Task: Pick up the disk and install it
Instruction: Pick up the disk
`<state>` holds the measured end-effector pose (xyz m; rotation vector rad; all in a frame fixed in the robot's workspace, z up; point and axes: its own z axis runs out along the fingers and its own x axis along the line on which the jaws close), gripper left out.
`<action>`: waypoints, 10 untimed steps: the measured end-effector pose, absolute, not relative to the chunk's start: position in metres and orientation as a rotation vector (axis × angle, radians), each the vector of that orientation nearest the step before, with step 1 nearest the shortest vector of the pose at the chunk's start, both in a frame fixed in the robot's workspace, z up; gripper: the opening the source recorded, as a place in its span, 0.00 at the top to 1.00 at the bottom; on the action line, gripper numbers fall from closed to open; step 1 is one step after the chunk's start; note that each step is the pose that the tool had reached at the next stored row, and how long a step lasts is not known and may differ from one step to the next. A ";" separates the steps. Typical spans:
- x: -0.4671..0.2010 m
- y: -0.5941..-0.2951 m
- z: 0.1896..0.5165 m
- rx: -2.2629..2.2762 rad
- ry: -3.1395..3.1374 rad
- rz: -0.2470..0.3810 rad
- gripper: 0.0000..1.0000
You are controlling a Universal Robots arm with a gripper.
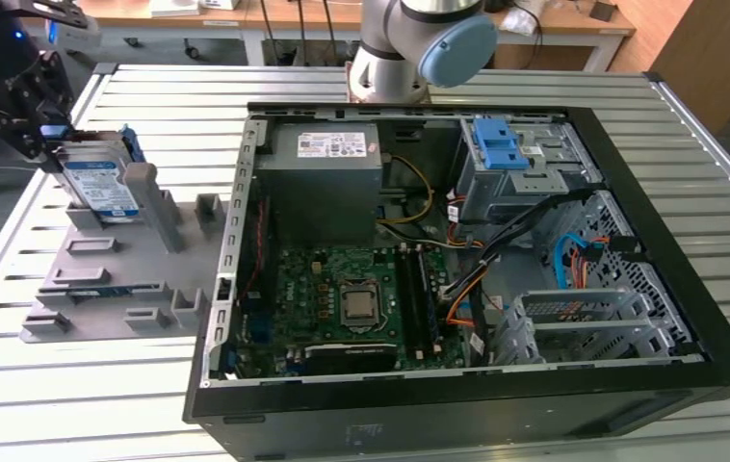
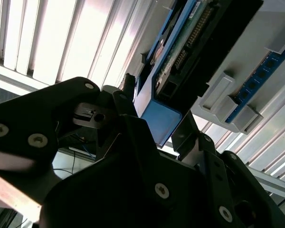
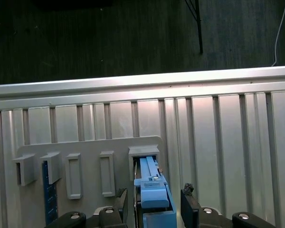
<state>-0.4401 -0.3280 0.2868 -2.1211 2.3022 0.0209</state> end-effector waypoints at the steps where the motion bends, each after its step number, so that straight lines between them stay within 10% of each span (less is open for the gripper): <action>1: -0.440 -0.328 0.287 -2.121 2.302 0.021 0.45; 10: -0.440 -0.328 0.287 -2.121 2.302 0.021 0.52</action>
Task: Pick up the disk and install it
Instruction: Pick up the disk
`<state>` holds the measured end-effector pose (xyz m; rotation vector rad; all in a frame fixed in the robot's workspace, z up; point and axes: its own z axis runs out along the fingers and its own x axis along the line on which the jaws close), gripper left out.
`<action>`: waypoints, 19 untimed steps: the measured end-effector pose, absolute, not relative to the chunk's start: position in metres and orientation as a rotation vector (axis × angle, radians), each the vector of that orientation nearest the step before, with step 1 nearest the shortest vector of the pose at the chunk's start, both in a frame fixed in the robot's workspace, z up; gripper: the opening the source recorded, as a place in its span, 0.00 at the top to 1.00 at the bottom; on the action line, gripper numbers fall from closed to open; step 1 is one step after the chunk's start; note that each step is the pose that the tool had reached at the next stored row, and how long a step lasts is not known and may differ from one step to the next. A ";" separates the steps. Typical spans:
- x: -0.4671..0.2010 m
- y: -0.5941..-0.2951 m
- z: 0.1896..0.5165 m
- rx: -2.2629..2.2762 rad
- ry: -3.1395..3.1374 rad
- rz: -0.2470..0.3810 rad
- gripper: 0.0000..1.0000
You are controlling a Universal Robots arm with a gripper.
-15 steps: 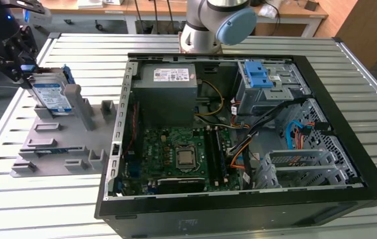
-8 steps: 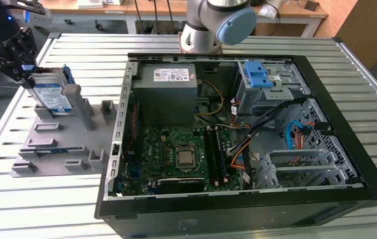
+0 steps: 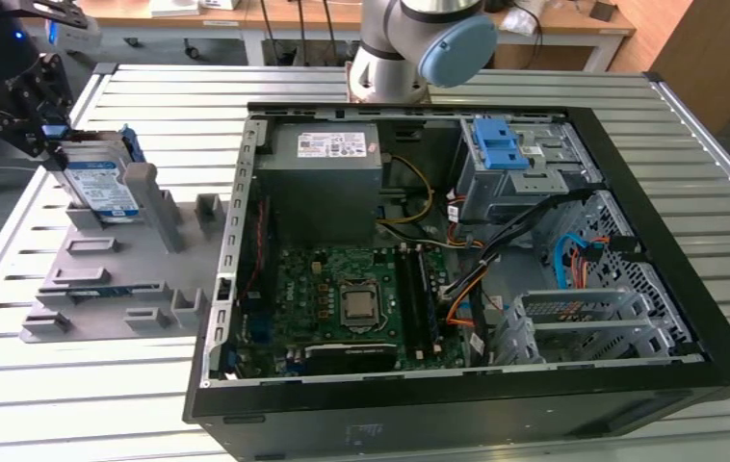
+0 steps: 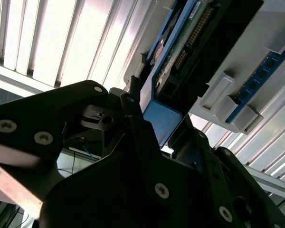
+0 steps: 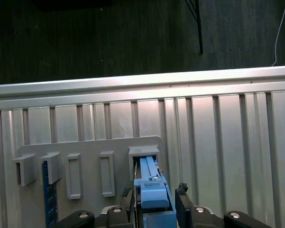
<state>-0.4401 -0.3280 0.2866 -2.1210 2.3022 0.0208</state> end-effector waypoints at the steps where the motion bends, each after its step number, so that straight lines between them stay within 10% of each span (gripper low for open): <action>1: -0.440 -0.328 0.287 -2.121 2.302 0.021 0.52; 19: -0.440 -0.330 0.286 -2.121 2.302 0.021 0.52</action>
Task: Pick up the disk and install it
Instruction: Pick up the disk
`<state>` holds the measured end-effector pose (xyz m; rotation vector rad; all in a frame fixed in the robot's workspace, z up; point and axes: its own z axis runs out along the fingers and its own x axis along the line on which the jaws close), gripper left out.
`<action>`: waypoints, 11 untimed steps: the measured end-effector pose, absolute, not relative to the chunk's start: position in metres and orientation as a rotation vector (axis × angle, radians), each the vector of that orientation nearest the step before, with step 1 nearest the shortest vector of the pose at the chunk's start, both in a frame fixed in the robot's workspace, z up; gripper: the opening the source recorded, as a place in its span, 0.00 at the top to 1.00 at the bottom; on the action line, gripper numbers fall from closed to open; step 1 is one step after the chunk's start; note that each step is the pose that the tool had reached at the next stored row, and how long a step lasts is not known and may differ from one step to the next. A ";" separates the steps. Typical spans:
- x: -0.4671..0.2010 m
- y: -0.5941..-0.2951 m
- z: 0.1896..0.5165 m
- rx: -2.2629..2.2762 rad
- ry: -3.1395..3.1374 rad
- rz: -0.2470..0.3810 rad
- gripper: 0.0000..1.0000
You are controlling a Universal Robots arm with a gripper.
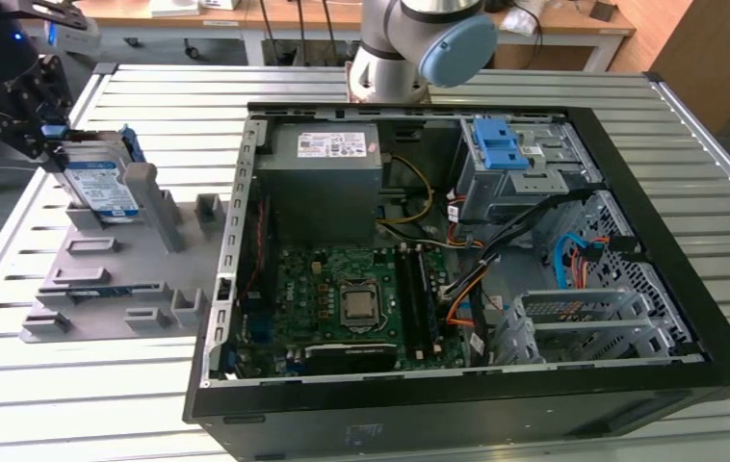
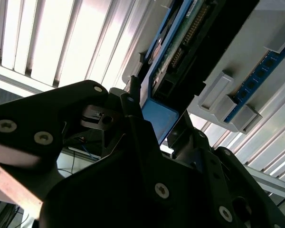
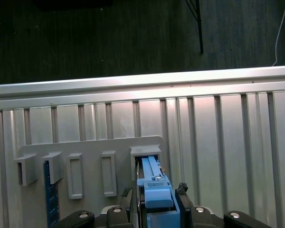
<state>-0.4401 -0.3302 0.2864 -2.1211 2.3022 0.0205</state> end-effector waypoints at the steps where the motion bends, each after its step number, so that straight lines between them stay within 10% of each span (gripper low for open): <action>1: -0.440 -0.330 0.286 -2.121 2.302 0.021 0.52; 11: -0.440 -0.329 0.286 -2.121 2.302 0.020 0.54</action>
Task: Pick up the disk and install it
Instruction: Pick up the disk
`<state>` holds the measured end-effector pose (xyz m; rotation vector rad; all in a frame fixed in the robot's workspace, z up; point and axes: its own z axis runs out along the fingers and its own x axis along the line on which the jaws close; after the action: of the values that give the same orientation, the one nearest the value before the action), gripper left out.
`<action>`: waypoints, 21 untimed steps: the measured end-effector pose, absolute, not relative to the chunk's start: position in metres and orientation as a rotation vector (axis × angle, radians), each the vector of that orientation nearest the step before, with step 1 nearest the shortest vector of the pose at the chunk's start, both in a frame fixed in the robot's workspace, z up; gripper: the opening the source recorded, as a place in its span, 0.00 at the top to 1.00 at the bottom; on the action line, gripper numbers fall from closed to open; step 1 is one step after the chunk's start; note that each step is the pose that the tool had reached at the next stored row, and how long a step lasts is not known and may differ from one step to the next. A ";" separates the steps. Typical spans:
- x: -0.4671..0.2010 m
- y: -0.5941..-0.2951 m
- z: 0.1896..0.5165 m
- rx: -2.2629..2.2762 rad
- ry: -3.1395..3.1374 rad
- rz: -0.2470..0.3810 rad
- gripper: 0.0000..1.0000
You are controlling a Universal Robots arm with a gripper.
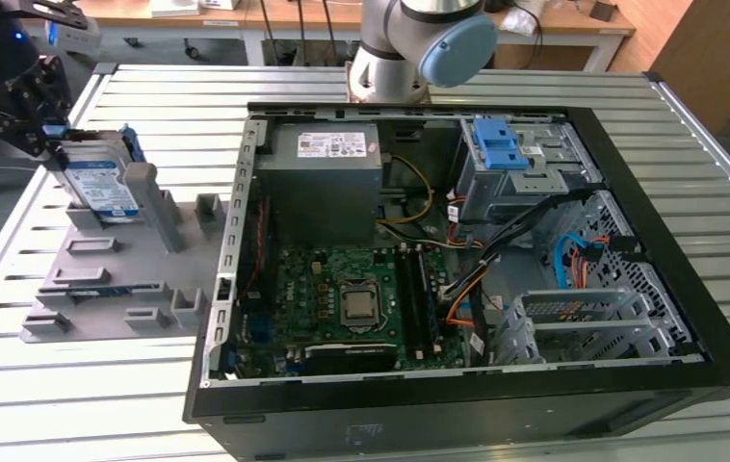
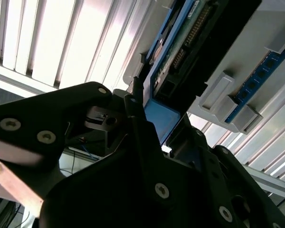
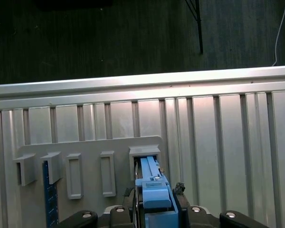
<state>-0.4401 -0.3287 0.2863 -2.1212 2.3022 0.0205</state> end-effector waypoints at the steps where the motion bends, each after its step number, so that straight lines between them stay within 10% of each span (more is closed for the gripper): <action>1: -0.440 -0.329 0.286 -2.121 2.302 0.020 0.54; 21: -0.441 -0.329 0.287 -2.185 2.258 0.003 0.63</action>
<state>-0.4406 -0.3291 0.2868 -2.1847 2.2576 0.0027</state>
